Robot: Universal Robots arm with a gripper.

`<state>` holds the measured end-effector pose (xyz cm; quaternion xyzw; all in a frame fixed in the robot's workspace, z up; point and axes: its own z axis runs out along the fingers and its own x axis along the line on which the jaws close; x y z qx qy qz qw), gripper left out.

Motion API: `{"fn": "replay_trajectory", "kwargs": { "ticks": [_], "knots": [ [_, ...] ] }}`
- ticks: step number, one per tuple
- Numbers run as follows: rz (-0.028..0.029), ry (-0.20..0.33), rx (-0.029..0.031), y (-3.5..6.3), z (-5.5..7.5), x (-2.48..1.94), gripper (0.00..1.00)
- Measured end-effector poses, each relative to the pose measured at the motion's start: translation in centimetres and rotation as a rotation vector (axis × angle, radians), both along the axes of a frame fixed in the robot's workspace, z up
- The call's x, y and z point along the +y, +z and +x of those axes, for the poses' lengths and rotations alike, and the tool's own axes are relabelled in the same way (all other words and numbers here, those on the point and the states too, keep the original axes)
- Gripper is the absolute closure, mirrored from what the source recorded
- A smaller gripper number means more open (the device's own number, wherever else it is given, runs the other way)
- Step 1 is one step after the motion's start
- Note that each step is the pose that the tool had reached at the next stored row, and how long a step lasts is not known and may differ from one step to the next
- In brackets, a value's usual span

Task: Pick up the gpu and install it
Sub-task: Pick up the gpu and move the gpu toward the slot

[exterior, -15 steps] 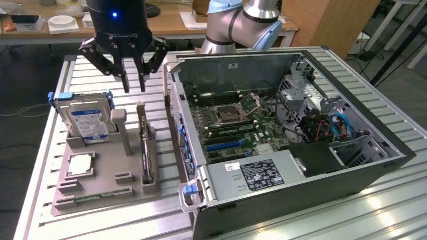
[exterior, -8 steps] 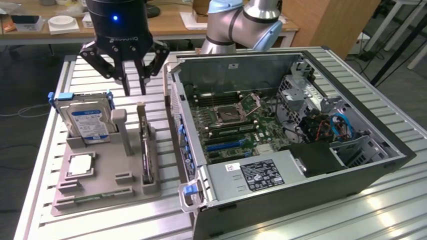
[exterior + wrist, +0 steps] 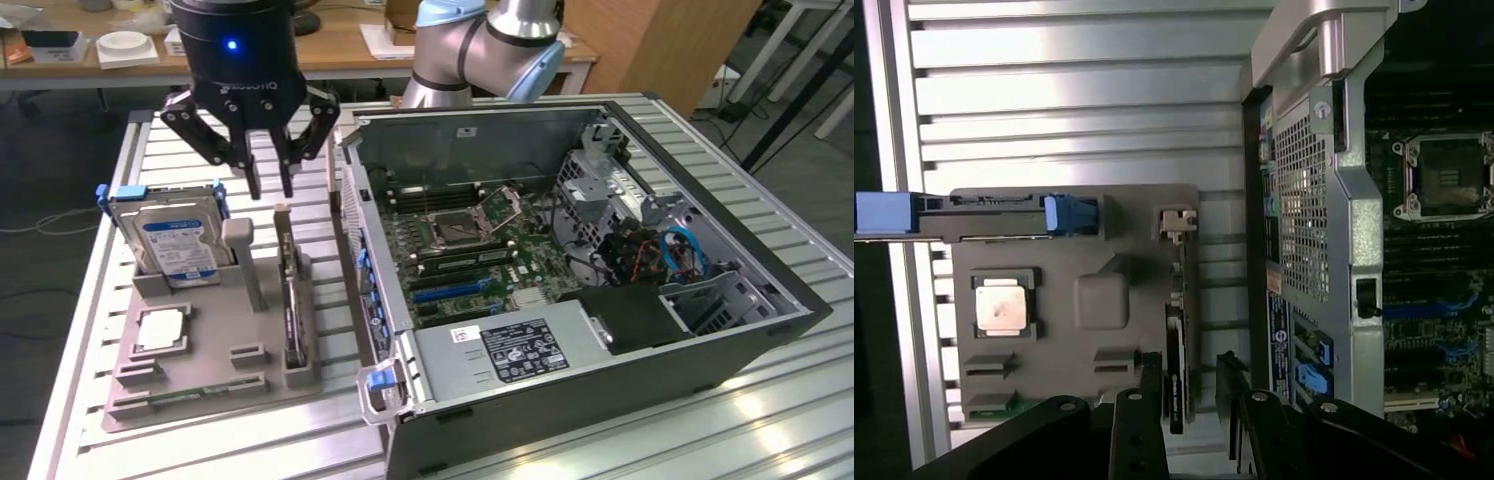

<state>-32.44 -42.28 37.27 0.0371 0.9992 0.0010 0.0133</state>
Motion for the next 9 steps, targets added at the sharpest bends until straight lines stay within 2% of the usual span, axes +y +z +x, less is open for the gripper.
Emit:
{"fn": "replay_trajectory", "kwargs": {
  "ticks": [9],
  "knots": [
    [-0.0074, 0.0, 0.0, -0.54, 0.0, -0.59, 0.64]
  ]
}}
